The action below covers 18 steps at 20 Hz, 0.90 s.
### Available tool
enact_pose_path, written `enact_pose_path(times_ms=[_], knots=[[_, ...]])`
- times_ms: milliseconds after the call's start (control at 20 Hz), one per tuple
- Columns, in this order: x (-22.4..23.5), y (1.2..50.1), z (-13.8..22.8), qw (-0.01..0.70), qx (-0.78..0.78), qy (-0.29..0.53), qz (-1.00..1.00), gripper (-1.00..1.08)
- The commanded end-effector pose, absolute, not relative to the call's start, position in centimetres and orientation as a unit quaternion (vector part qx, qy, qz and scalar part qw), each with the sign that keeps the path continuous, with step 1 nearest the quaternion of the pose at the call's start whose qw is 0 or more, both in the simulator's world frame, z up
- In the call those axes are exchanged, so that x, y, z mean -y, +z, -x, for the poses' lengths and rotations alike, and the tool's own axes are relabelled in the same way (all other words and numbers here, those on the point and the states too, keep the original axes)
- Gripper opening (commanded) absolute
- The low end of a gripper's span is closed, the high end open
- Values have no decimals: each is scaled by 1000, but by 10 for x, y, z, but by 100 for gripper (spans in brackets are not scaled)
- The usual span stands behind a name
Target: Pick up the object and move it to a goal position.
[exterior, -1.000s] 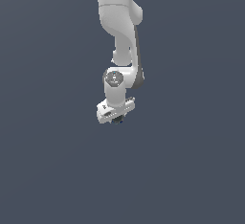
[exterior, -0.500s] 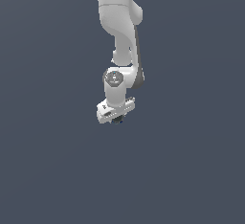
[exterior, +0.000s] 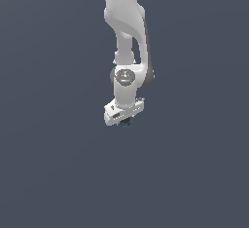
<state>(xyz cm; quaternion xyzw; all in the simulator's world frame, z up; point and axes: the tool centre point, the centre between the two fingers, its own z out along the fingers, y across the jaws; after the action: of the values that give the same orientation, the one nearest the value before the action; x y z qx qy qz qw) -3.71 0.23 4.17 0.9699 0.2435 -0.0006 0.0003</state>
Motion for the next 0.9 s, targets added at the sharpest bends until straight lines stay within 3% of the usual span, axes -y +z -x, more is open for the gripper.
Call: enact_pose_path(times_ms=[0,850], knots=[[-19,56,29,0,-244,0,-970,-100],[-154,170,-37,0,-244,0,-970,-100]])
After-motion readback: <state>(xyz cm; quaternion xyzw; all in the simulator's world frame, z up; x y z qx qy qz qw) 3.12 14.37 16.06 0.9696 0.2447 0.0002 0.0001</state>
